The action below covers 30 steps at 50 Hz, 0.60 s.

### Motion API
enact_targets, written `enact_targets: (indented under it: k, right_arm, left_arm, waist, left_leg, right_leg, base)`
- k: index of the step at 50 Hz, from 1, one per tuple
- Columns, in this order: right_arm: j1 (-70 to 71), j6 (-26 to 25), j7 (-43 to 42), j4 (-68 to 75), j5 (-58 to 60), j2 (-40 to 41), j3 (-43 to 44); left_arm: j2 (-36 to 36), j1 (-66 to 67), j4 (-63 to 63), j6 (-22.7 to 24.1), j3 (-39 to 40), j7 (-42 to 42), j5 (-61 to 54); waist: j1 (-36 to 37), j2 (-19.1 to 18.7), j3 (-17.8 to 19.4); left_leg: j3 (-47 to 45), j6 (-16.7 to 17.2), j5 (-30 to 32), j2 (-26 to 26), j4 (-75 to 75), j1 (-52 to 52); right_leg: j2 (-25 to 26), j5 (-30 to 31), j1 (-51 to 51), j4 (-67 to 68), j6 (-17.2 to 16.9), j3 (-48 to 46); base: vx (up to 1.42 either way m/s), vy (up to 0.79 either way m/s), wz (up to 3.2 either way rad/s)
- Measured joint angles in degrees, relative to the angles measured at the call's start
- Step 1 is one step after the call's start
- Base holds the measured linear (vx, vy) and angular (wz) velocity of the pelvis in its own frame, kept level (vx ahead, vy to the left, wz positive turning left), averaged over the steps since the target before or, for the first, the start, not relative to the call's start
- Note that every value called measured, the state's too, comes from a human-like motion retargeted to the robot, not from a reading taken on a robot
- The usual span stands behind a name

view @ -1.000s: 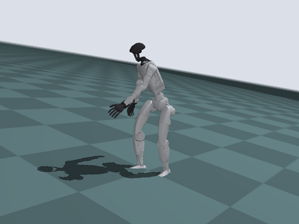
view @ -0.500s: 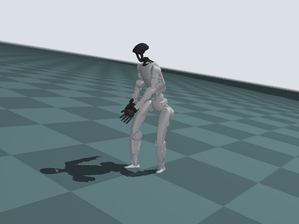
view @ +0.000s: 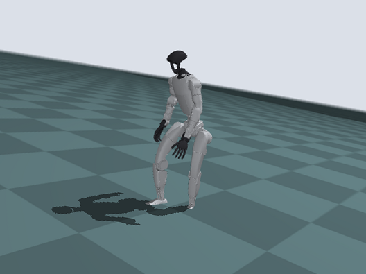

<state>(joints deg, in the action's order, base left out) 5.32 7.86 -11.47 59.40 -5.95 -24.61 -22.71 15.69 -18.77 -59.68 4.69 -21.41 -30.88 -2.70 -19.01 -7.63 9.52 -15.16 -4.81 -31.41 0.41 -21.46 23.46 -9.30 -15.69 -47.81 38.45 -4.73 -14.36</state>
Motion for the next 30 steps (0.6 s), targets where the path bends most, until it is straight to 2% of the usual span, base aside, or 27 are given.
enact_targets:
  k: [10, 17, 20, 23, 26, 30]
  right_arm:
    - [-3.0, 1.0, -0.3, -1.5, -1.2, 1.7, 1.6]
    - [-4.2, 1.5, 0.0, -2.0, -1.8, 2.1, 2.4]
    - [-4.4, 1.9, -0.1, -2.0, -1.9, 2.1, 2.7]
    - [-4.4, 2.7, -0.5, -2.2, -1.6, 2.2, 2.6]
    - [-4.1, 3.4, -1.0, -2.9, -1.1, 2.0, 1.9]
    - [-3.3, 3.8, -1.9, -4.3, 0.0, 1.3, 0.8]
  left_arm:
    - [0.4, 5.1, -0.9, 1.1, 3.3, 1.5, -0.5]
    - [0.8, 7.4, -1.8, 1.6, 5.4, 2.6, -1.5]
    - [1.0, 8.3, -2.4, 1.8, 6.5, 2.7, -2.6]
    - [1.2, 9.3, -3.0, 2.1, 7.7, 2.5, -4.3]
    - [1.7, 10.4, -3.2, 2.6, 8.6, 2.6, -6.1]
    - [2.3, 11.8, -2.4, 2.9, 9.6, 3.0, -7.0]
  waist:
    - [0.1, 2.1, -2.6]
    - [0.9, 3.9, -3.6]
    - [1.1, 4.3, -3.6]
    - [2.2, 4.5, -2.8]
    - [4.3, 3.7, -1.0]
    - [8.8, 1.9, 1.8]
  left_leg:
    - [1.6, 0.9, 1.4, -1.5, 6.1, -5.9]
    - [2.2, 1.7, 0.2, 0.0, 3.9, -8.5]
    - [-1.0, 1.7, -1.2, 2.0, -1.0, -8.1]
    - [-1.3, 1.6, -2.6, 5.8, -12.4, -5.4]
    - [-1.8, 2.7, 2.8, 13.8, -32.6, -0.7]
    - [3.2, 0.5, 5.4, 22.8, -56.6, 8.1]
  right_leg:
    - [-0.3, -0.9, 1.6, -1.9, -0.5, 0.8]
    - [0.8, -5.4, 4.5, -1.5, 1.6, 0.4]
    - [1.4, -7.2, 6.4, -1.2, 2.9, -0.5]
    - [3.5, -8.2, 8.8, -1.5, 4.4, -1.0]
    - [7.4, -9.1, 11.9, -2.0, 6.6, -2.4]
    - [14.3, -9.7, 16.2, -3.4, 9.5, -3.4]
  base:
    - [0.14, -0.05, 0.25]
    - [0.21, -0.13, 0.2]
    - [0.21, -0.14, 0.27]
    - [0.18, -0.15, -0.02]
    - [0.15, -0.16, -0.18]
    - [0.16, -0.14, -0.3]
